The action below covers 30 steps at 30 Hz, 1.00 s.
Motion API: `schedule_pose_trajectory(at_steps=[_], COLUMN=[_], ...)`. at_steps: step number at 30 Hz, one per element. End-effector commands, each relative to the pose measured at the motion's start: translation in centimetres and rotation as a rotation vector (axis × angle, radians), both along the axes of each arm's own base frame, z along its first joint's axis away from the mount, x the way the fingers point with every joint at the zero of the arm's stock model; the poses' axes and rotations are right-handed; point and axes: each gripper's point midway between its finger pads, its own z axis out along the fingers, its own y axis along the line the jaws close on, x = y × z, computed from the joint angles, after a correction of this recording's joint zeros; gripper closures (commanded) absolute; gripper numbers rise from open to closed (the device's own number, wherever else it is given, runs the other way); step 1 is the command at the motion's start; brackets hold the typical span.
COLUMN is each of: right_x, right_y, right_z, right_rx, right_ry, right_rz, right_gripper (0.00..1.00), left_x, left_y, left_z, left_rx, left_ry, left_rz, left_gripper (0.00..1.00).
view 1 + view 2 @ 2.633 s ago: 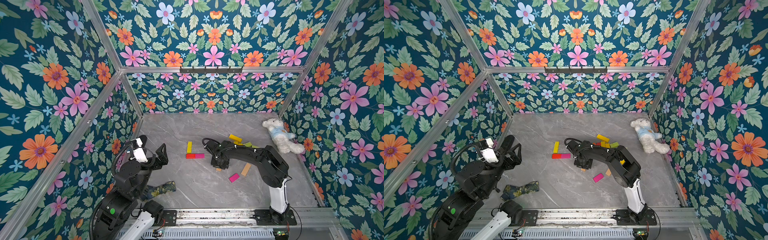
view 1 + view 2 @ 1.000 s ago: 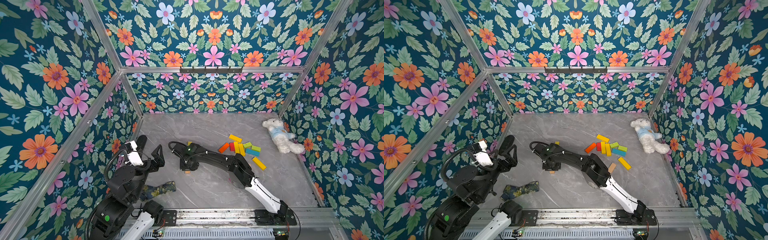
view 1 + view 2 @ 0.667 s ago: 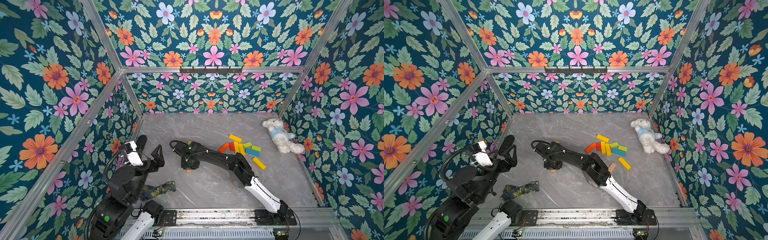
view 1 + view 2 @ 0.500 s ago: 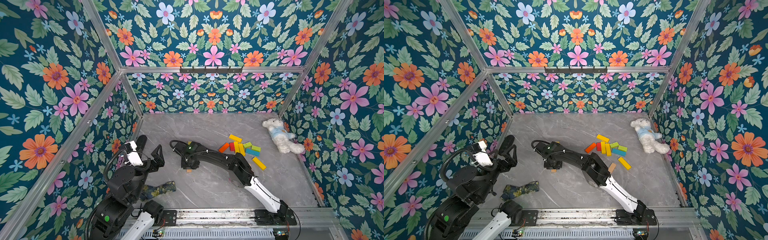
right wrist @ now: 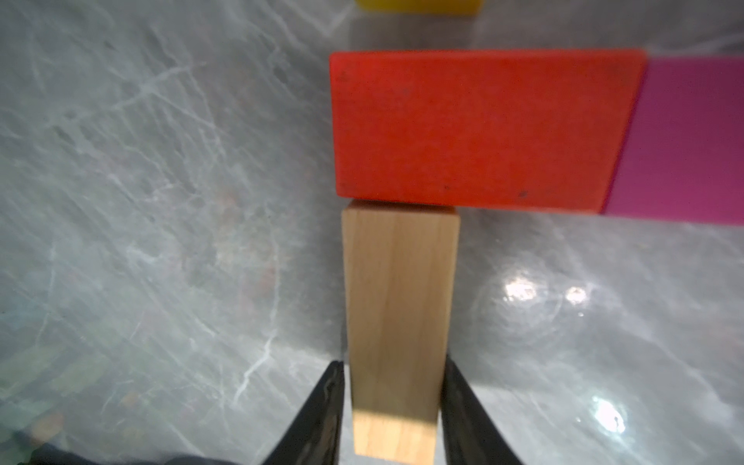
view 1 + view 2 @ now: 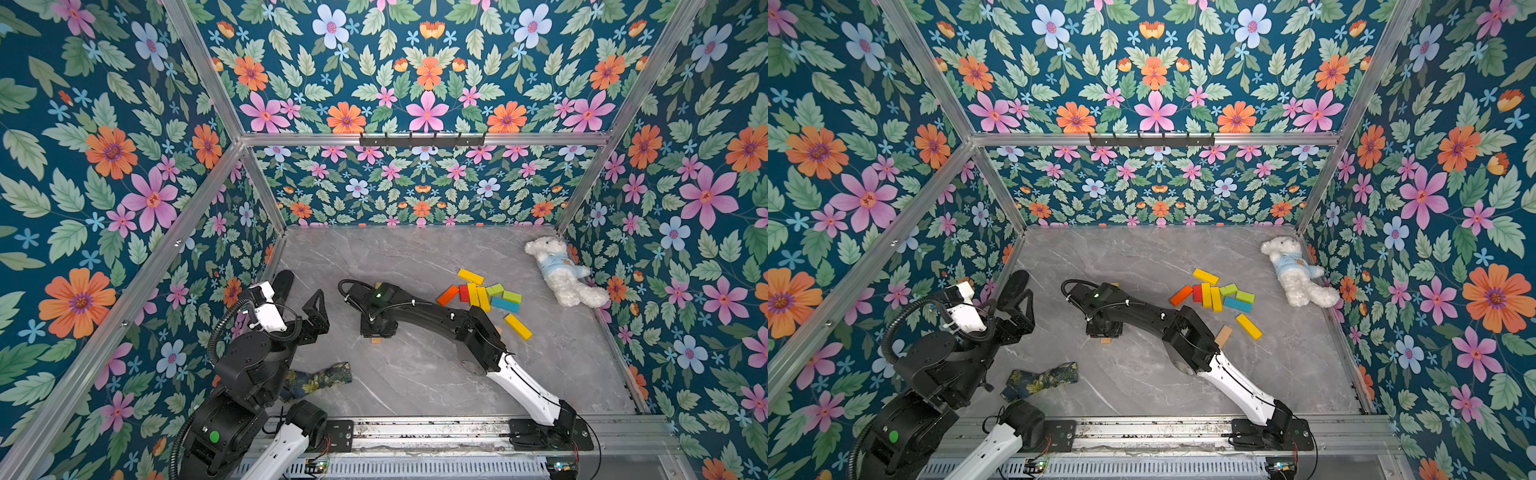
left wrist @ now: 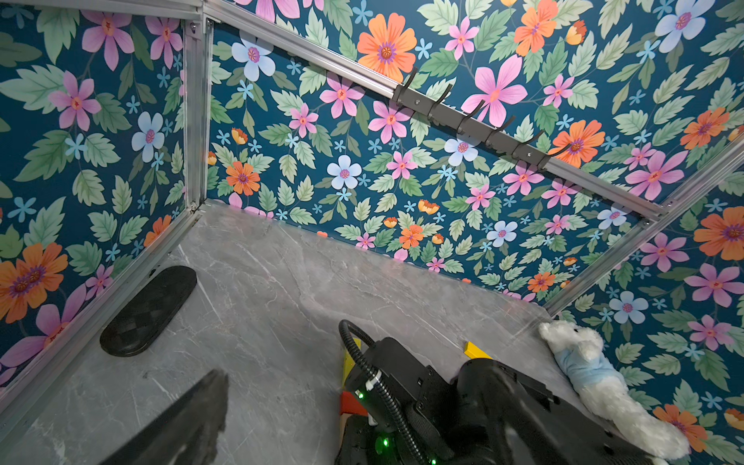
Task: Assemble the letter h with building blocks
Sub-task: Assemble the building block at the center of the board.
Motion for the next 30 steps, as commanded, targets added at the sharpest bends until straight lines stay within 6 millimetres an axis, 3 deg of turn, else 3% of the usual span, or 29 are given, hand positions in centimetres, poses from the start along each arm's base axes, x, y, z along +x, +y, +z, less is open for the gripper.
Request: schedule_pose_trajectory(at_steps=[1,6,9,15,18,21,26,30], right_x=[-0.3,0.1,0.9,2.7,2.9,2.7,1.0,-1.9], right_y=[-1.0,-0.7,-0.3,0.3,-1.2,-5.2,-16.4,-24.7], right_z=[-0.9,-0.6,0.4,5.3,8.1,9.0,7.2,4.9], right_rx=[-0.044,-0.031,-0.014,0.044,0.039,0.025,-0.011,-0.085], right_ry=[0.015,0.001,-0.039,-0.163,-0.213,-0.221,-0.159,-0.082], right_rz=[-0.024,-0.025,-0.014,0.014,0.010,-0.046,-0.282,-0.467], right_gripper=[0.58,0.55,0.43,0.31,0.29,0.31,0.34,0.33], left_x=[0.0,0.1,0.1,0.0,0.1,0.3,0.4,0.6], left_y=[0.2,0.2,0.2,0.2,0.2,0.0,0.1,0.0], left_z=[0.0,-0.1,0.1,0.2,0.1,-0.4,-0.8,-1.0], left_rx=[0.017,0.019,0.017,0.013,0.012,0.014,0.015,0.017], left_ry=[-0.004,-0.002,-0.005,-0.005,-0.003,0.007,0.006,0.011], left_rz=[0.011,0.011,0.010,0.011,0.011,0.008,0.015,0.019], left_gripper=[0.01,0.01,0.01,0.01,0.01,0.01,0.01,0.01])
